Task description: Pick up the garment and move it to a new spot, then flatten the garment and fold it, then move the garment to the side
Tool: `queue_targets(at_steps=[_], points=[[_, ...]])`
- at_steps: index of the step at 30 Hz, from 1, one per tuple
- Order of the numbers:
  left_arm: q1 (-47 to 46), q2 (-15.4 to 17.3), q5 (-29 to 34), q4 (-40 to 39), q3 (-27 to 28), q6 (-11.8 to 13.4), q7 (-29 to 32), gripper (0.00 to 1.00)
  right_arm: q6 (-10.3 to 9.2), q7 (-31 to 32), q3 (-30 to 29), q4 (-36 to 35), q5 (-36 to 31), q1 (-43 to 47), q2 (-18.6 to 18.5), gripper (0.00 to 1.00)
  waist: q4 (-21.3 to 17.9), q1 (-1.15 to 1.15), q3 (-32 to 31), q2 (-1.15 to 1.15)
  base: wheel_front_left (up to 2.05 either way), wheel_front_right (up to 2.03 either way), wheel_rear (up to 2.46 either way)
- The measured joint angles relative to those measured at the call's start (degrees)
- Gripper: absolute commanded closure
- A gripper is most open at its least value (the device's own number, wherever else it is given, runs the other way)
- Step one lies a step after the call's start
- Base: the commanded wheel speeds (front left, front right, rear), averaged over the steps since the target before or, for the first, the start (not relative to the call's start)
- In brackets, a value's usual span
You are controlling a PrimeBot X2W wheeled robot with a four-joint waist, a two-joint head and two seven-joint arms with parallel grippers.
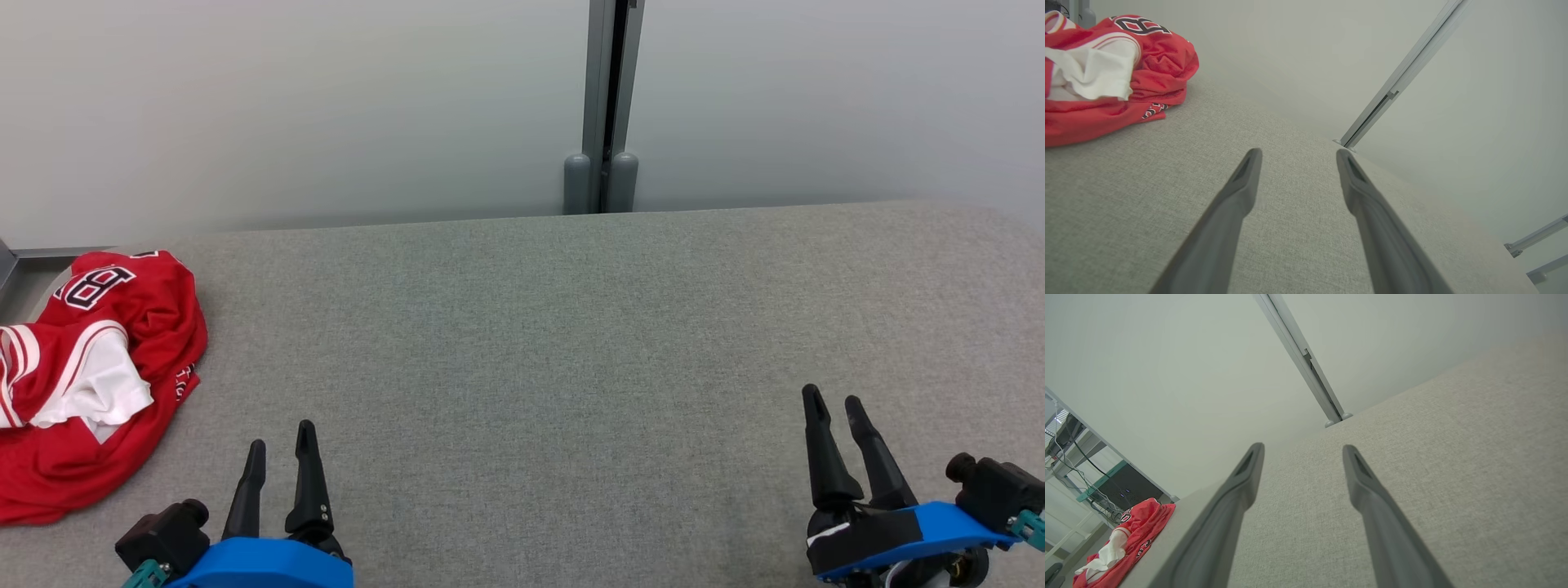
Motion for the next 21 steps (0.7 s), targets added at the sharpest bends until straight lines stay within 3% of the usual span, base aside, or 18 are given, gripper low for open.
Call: queue_targets(at_steps=[21], points=[[0.47,0.13,11.59,1.97,-0.56,0.34,-3.23,0.0,0.0,-3.22,1.03,1.79,-14.05,0.21,-0.11,0.0,0.06,0.0,0.19,0.0,0.0,0.0,0.0]])
